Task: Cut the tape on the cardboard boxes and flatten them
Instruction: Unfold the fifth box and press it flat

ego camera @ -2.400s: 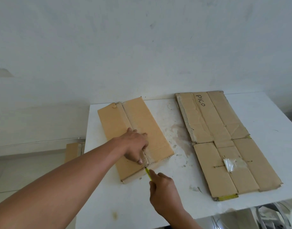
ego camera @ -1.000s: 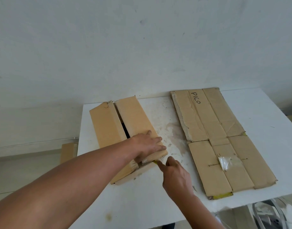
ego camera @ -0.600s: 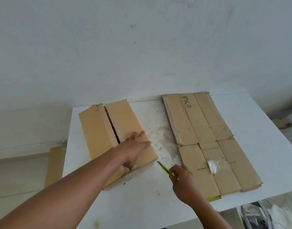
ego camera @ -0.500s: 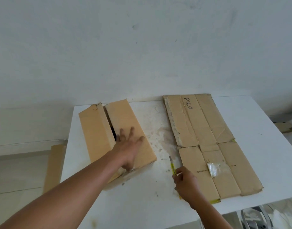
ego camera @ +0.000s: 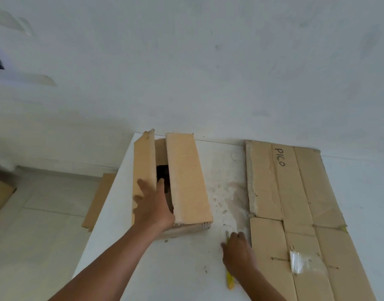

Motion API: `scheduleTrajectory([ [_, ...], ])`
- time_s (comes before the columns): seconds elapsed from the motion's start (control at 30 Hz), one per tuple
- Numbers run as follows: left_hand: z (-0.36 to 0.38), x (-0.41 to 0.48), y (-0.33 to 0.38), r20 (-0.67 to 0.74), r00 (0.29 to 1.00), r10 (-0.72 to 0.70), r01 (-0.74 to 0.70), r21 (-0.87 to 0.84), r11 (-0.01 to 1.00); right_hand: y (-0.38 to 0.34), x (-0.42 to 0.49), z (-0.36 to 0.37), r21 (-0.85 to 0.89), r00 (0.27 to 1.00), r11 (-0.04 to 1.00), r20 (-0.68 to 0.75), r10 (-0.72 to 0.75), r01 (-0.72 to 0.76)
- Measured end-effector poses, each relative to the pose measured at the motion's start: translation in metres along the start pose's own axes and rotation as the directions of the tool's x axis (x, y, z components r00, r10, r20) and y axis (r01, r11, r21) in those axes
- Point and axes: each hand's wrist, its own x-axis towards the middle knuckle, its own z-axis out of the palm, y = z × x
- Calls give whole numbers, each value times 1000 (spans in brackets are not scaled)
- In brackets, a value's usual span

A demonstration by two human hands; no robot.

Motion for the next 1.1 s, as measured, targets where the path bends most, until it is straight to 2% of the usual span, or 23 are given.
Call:
scheduleTrajectory([
  [0.1, -2, -3, -5, -30, 999, 24, -28, -135, 990, -30, 8, -36, 292, 979, 945, -182, -93, 144],
  [0.17, -5, -5, -5, -76, 995, 62, -73, -153, 986, -56, 13, -57, 435, 969, 870, -188, -163, 231],
  [0.2, -7, -6, -5, -102, 992, 79, -94, -155, 983, -69, 15, -63, 414, 965, 873, -156, -209, 256],
  [0.27, -12, -8, -10, -161, 980, 115, -141, -164, 976, -89, 17, -67, 227, 958, 931, -90, -273, 287],
  [0.3, -14, -8, -14, -187, 974, 132, -166, -184, 969, -96, 17, -67, 140, 962, 952, -66, -266, 273],
  [0.37, -20, -9, -27, -218, 965, 146, -199, -245, 949, -103, 17, -65, 90, 980, 976, -34, -197, 199],
  [0.57, -37, -7, -92, -306, 945, 115, -216, -320, 922, -110, 10, -103, 324, 986, 934, 18, -166, 151],
  [0.67, -38, 0, -119, -270, 961, 65, -187, -458, 869, -101, 8, -135, 372, 994, 923, -4, -107, 100],
  [0.8, -24, 11, -138, -218, 976, 21, -149, -592, 792, -95, -12, -172, 486, 989, 862, -76, -124, 145],
  [0.9, -16, 24, -148, -168, 984, 59, -147, -581, 801, -107, -37, -193, 618, 987, 771, -61, -149, 155],
  [0.97, -15, 33, -151, -76, 990, 121, -142, -463, 875, -124, -53, -194, 695, 982, 700, -50, -185, 167],
  [1.03, -15, 41, -149, 10, 988, 156, -146, -296, 944, -144, -64, -183, 717, 976, 674, -44, -212, 179],
  [1.1, -21, 45, -144, -4, 978, 207, -202, -240, 950, -165, -71, -165, 738, 971, 644, -66, -228, 202],
])
